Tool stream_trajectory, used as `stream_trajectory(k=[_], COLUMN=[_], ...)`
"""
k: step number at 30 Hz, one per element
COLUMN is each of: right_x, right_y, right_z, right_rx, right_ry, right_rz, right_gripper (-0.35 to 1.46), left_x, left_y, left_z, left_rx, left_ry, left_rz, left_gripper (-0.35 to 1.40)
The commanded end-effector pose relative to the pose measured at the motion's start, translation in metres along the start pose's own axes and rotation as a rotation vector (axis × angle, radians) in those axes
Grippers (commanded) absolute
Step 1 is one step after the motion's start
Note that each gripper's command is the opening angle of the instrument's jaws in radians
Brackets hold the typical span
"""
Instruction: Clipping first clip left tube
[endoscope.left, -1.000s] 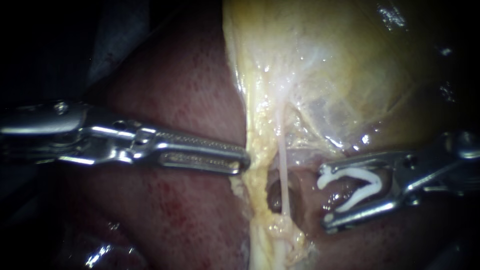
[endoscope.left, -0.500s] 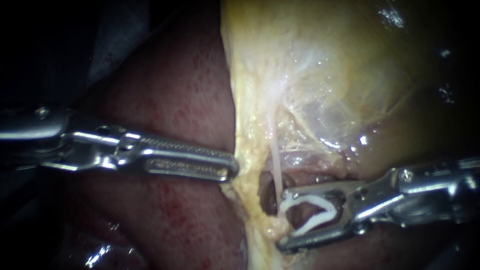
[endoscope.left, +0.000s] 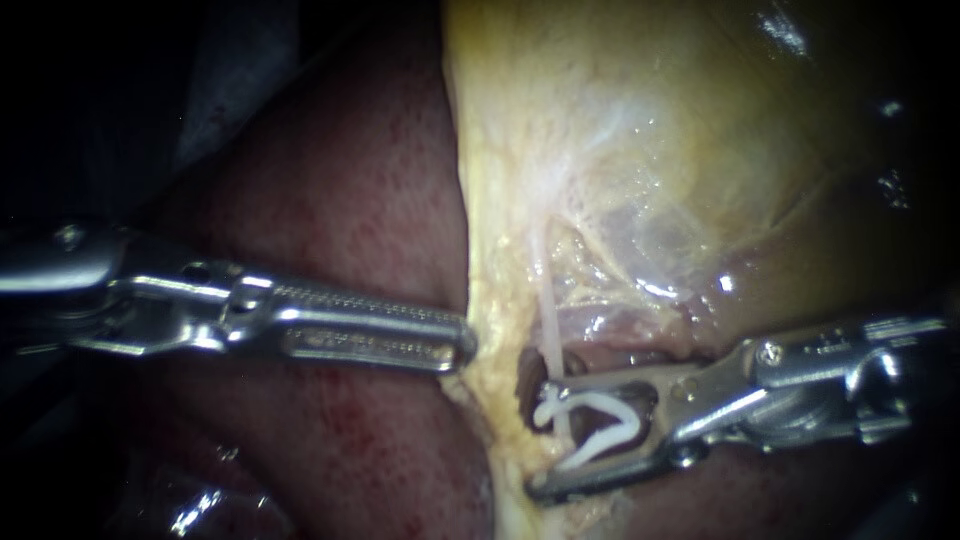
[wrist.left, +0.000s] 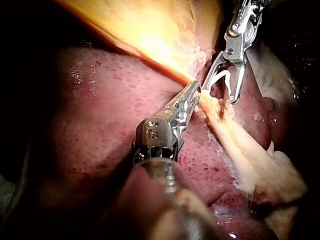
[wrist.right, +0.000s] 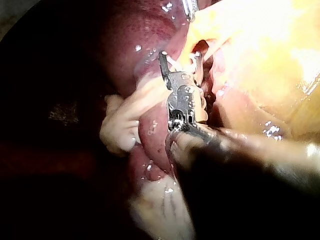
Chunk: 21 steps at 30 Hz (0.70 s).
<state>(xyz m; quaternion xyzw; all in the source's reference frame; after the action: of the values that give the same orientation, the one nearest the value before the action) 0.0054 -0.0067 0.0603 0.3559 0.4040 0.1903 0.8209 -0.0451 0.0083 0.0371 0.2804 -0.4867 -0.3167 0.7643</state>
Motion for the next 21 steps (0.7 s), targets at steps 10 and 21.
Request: stream_trajectory(k=[10, 21], right_x=[0.0006, 0.0013], right_y=[0.0000, -0.0001], right_z=[0.0021, 0.0032], right_rx=[0.021, 0.040], right_ry=[-0.015, -0.027], right_rz=[-0.003, -0.005], right_gripper=[0.55, 0.54], left_x=[0.0000, 0.0000], left_y=[-0.0002, -0.0001], left_z=[0.0000, 0.0001], left_rx=[0.000, 0.000], left_ry=[-0.001, -0.001], left_rz=[-0.001, -0.001], left_gripper=[-0.13, -0.13])
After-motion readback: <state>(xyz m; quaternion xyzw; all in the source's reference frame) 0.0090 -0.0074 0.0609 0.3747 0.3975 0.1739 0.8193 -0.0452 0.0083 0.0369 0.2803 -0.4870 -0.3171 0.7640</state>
